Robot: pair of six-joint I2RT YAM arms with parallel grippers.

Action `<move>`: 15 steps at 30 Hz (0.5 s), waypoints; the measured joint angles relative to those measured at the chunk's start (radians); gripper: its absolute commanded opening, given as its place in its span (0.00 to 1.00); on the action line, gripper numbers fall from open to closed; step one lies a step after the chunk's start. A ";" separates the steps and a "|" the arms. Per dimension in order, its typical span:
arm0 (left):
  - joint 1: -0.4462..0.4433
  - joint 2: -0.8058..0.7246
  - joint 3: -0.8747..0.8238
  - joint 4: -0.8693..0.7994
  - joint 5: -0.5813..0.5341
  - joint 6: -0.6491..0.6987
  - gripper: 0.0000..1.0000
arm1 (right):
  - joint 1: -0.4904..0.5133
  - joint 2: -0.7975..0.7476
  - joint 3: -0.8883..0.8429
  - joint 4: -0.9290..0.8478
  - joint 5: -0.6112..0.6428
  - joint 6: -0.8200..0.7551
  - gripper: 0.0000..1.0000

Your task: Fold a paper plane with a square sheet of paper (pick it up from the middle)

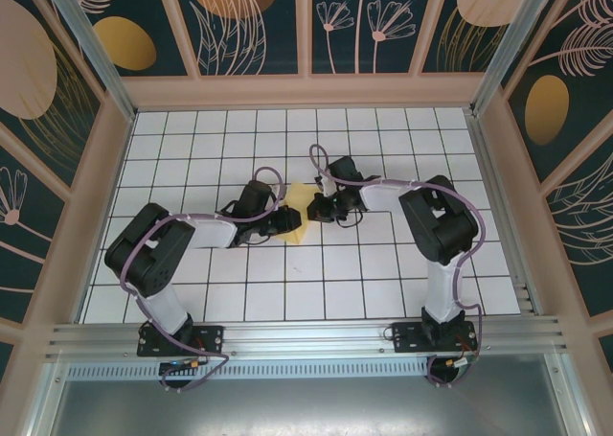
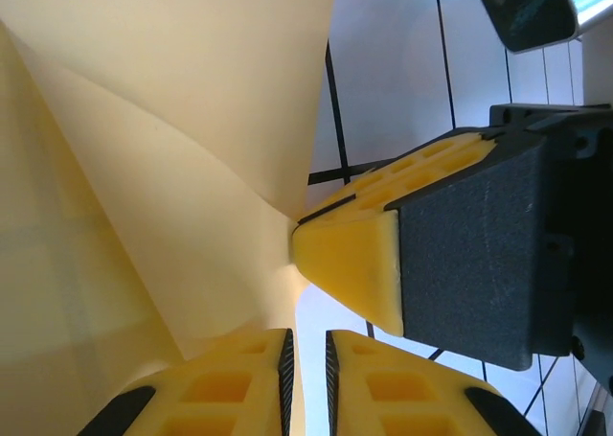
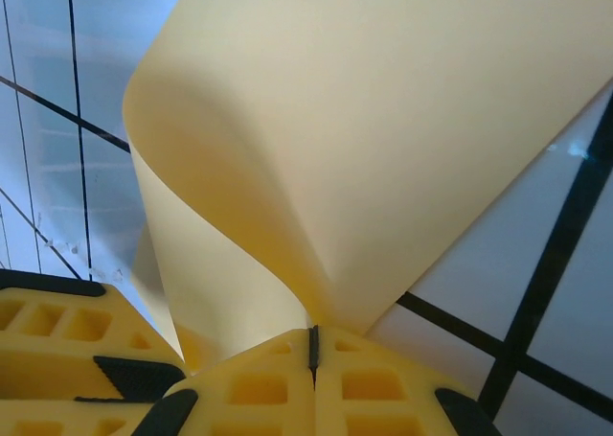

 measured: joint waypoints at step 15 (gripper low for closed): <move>0.000 0.014 0.000 0.000 -0.005 0.000 0.18 | 0.000 0.019 0.050 -0.024 0.021 -0.019 0.09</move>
